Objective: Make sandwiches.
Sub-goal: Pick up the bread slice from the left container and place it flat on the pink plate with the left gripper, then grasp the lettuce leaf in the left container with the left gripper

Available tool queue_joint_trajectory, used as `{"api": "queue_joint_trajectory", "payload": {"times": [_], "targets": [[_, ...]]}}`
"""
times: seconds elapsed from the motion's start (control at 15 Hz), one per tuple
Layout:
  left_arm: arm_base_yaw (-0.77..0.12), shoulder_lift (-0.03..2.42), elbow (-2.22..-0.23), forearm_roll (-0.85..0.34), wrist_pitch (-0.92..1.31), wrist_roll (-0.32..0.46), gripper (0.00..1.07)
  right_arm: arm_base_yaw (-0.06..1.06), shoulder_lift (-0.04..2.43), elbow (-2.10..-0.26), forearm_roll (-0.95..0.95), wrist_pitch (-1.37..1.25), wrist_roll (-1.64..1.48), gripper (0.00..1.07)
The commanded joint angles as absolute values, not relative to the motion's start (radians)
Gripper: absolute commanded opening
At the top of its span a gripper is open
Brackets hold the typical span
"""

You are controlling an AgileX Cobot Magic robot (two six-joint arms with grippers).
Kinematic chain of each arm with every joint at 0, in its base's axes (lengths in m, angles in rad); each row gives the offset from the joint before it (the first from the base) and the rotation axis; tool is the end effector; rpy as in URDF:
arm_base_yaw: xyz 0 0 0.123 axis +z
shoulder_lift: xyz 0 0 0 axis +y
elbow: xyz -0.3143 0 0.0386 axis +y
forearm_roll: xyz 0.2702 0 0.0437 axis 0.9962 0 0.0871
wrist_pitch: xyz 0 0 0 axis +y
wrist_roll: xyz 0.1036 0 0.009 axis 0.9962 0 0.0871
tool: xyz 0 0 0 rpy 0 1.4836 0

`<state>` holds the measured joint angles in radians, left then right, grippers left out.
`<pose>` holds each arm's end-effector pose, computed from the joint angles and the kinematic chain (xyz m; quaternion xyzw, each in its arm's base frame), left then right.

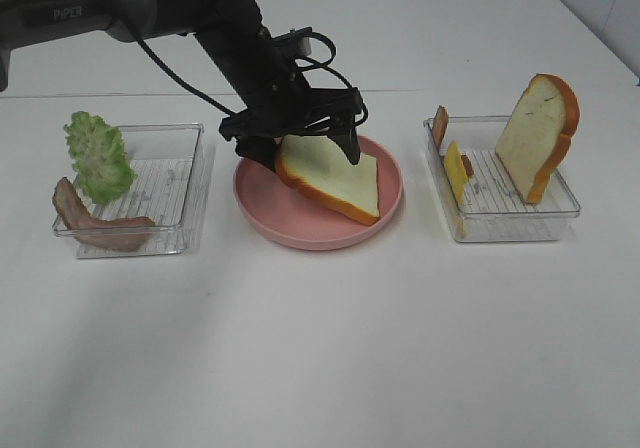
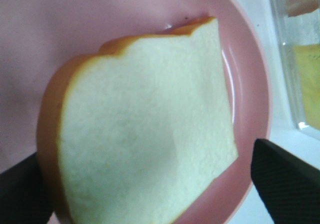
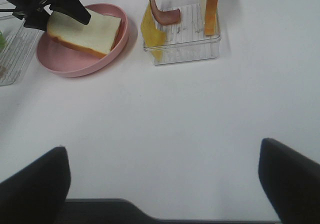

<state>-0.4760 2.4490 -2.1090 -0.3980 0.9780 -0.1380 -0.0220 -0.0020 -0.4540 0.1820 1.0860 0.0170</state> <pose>0.4932 -0.2919 0.1535 0.0825 0.9660 -0.2220 0.1036 -0.0024 0.0167 0.2667 0.0143 0.8671 0.0896 0.4899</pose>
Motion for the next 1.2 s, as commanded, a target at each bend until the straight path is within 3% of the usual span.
{"api": "queue_joint_trajectory", "payload": {"times": [0.07, 0.13, 0.33, 0.6, 0.87, 1.2], "targets": [[-0.482, 2.430, -2.162, -0.302, 1.101, -0.149, 1.00, -0.025, -0.035, -0.457, 0.182, 1.079, 0.023, 0.98], [-0.482, 2.430, -2.208, -0.212, 1.200, -0.180, 1.00, -0.025, -0.035, -0.457, 0.182, 1.079, 0.023, 0.98], [-0.482, 2.430, -2.280, -0.087, 1.306, -0.223, 1.00, -0.025, -0.035, -0.457, 0.182, 1.079, 0.023, 0.98], [-0.477, 2.375, -2.292, -0.079, 1.319, -0.187, 1.00, -0.025, -0.035, -0.457, 0.182, 1.079, 0.023, 0.98], [-0.408, 2.243, -2.143, -0.027, 1.319, -0.168, 1.00, -0.025, -0.035, -0.457, 0.182, 1.079, 0.023, 0.98], [-0.229, 2.112, -2.001, 0.000, 1.319, -0.135, 1.00, -0.025, -0.035, -0.457, 0.182, 1.079, 0.023, 0.98]]}}
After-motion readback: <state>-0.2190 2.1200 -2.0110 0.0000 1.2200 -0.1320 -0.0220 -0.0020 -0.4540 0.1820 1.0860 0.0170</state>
